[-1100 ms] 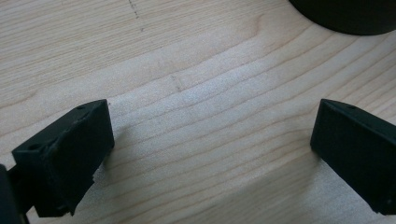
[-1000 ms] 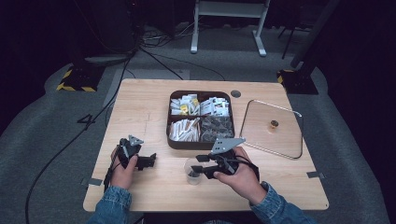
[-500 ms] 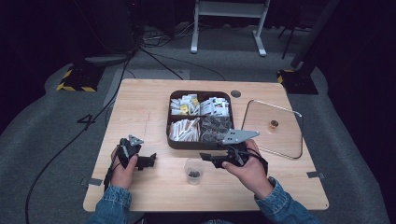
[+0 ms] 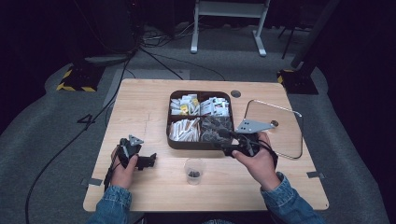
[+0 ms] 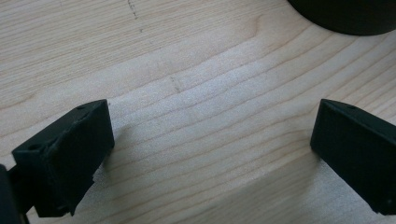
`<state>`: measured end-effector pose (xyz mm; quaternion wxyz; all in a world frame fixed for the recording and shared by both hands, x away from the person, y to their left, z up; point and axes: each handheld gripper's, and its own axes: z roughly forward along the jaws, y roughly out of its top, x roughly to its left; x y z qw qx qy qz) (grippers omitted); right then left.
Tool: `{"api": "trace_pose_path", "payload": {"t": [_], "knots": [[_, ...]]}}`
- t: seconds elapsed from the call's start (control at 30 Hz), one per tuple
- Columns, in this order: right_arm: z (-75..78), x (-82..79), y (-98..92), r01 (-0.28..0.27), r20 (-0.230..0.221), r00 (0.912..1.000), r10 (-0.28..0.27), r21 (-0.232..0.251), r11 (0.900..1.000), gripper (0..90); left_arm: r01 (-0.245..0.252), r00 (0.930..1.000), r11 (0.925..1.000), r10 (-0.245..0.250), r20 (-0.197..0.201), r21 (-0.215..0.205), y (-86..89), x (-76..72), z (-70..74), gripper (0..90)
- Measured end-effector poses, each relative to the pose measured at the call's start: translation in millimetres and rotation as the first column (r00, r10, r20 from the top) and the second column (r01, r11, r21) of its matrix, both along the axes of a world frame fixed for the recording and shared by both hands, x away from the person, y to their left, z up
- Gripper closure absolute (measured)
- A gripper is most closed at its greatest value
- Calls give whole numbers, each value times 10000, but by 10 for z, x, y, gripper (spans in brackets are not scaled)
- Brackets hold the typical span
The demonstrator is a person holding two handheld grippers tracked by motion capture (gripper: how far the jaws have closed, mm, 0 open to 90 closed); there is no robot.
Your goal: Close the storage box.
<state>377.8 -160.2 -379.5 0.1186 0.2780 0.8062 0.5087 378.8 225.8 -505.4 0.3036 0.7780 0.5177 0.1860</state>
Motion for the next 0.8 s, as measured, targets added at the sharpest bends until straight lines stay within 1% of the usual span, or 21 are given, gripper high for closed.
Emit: {"api": "trace_pose_path", "payload": {"t": [0.03,0.1,0.2,0.23,0.33,0.37,0.4,0.43,0.47,0.5,0.53,0.57,0.63,0.67,0.7,0.73,0.8], "knots": [[13,60,-64,279,33,9996,-279,29,9996,504,-8,10000,10000,8,-11,15,0,-2,1,0],[20,123,-136,569,84,9983,-569,-5,9984,501,-1,10000,10000,1,-31,13,1,-2,3,0],[27,187,-210,829,110,9965,-827,-105,9965,501,-2,10000,10000,2,-30,10,0,-2,3,0],[42,258,-293,1122,123,9936,-1120,-168,9935,501,-33,10000,10000,33,-1,22,-1,-5,0,0],[66,352,-394,1491,171,9887,-1487,-231,9886,498,-59,10000,10000,59,-8,9,-1,-9,0,0],[66,352,-394,1491,171,9887,-1487,-231,9886,498,-59,10000,10000,59,-8,9,-1,-9,0,0],[85,429,-474,1778,189,9840,-1774,-267,9837,497,-91,10000,10000,91,-2,-1,-3,-12,-1,0],[85,429,-474,1778,189,9840,-1774,-267,9837,497,-91,10000,10000,91,-2,-1,-3,-12,-1,0],[90,498,-540,2021,211,9793,-2015,-339,9788,495,-98,10000,10000,98,3,3,-3,-13,-1,0],[90,498,-540,2021,211,9793,-2015,-339,9788,495,-98,10000,10000,98,3,3,-3,-13,-1,0],[78,566,-606,2283,183,9736,-2277,-415,9727,492,-98,10000,10000,98,4,2,-3,-13,-1,0],[71,589,-634,2366,166,9716,-2361,-445,9706,490,-96,10000,10000,96,-1,0,-2,-12,0,0],[42,654,-709,2627,108,9649,-2624,-488,9637,487,-97,10000,10000,97,1,-1,-2,-12,-1,0],[42,654,-709,2627,108,9649,-2624,-488,9637,487,-97,10000,10000,97,1,-1,-2,-12,-1,0],[26,685,-750,2761,56,9611,-2763,-539,9596,487,-97,10000,10000,97,1,-1,-3,-12,-1,0],[-12,754,-845,3068,13,9516,-3073,-602,9499,487,-97,10000,10000,97,0,1,-2,-12,0,0],[-46,805,-916,3270,-12,9447,-3278,-674,9426,485,-96,10000,10000,96,1,1,-2,-12,-1,0]]}}
